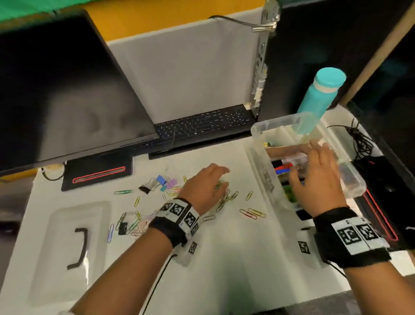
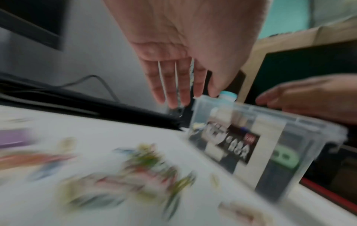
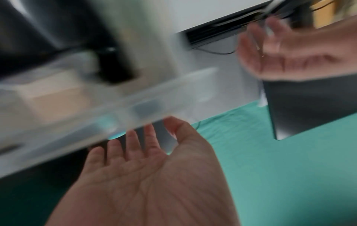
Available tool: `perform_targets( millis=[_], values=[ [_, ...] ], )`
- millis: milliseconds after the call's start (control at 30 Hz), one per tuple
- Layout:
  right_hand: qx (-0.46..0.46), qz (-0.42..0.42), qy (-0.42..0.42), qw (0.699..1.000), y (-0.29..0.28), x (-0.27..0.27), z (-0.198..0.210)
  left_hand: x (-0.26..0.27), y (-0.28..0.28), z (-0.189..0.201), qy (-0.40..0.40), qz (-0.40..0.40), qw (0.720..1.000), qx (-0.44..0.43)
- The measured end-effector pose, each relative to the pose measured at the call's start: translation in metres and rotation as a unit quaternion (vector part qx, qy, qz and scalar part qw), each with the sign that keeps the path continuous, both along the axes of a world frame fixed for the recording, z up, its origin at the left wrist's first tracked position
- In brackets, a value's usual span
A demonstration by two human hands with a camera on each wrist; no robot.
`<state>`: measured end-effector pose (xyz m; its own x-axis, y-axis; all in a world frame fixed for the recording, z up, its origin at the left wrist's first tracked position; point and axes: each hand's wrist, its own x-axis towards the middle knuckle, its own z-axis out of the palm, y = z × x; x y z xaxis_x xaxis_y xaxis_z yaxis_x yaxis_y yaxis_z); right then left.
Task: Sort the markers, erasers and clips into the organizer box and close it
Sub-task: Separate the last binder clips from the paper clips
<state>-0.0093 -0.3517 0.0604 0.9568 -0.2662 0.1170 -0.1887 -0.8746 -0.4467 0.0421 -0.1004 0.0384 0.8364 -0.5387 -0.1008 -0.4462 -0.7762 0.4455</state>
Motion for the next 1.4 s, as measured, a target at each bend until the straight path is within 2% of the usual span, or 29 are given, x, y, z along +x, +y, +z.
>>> perform_targets(
  millis=[67,133,300,433,600,667,733,800,900,967,1067,1133,1167,1200,1233,1333,1400],
  values=[
    [0.023,0.082,-0.045,0.995,0.030,-0.002,0.001,-0.017,0.045,-0.018,0.025,0.011,0.998,0.058],
    [0.036,0.164,-0.053,0.984,0.065,-0.005,-0.004,-0.033,0.089,-0.030,0.027,0.037,0.996,0.079],
    [0.086,0.295,0.039,0.951,0.157,0.013,-0.035,-0.057,0.174,-0.049,-0.001,0.206,0.977,0.055],
    [0.077,0.324,0.097,0.938,0.222,0.063,-0.057,-0.044,0.203,-0.050,0.009,0.270,0.959,0.087],
    [-0.069,0.344,0.152,0.924,0.264,0.099,-0.087,-0.013,0.206,-0.052,0.048,0.283,0.953,0.095],
    [-0.075,0.330,0.154,0.928,0.268,0.101,-0.093,-0.004,0.204,-0.050,0.045,0.287,0.952,0.095],
    [-0.013,0.308,0.143,0.941,0.267,0.102,-0.099,0.004,0.203,-0.047,0.035,0.284,0.954,0.090],
    [0.087,0.275,0.136,0.948,0.264,0.099,-0.100,0.011,0.206,-0.044,0.029,0.278,0.957,0.080],
    [0.247,0.202,0.139,0.938,0.256,0.087,-0.093,0.019,0.214,-0.043,0.029,0.281,0.956,0.085],
    [0.364,0.153,0.147,0.907,0.251,0.080,-0.089,0.022,0.217,-0.045,0.045,0.282,0.954,0.088],
    [0.535,0.069,0.174,0.824,0.250,0.071,-0.081,0.028,0.213,-0.051,0.083,0.279,0.953,0.085],
    [0.611,0.013,0.200,0.766,0.253,0.067,-0.075,0.033,0.206,-0.055,0.094,0.267,0.954,0.096],
    [0.624,0.000,0.212,0.752,0.253,0.066,-0.074,0.035,0.202,-0.056,0.096,0.262,0.955,0.100],
    [0.621,-0.003,0.225,0.751,0.255,0.066,-0.074,0.036,0.199,-0.057,0.098,0.259,0.955,0.102],
    [0.594,0.006,0.241,0.768,0.257,0.067,-0.074,0.037,0.196,-0.058,0.097,0.257,0.956,0.105],
    [0.374,0.092,0.270,0.882,0.262,0.074,-0.079,0.035,0.194,-0.058,0.086,0.266,0.956,0.093],
    [0.255,0.140,0.265,0.919,0.267,0.081,-0.083,0.030,0.196,-0.055,0.079,0.289,0.953,0.050]
  ],
)
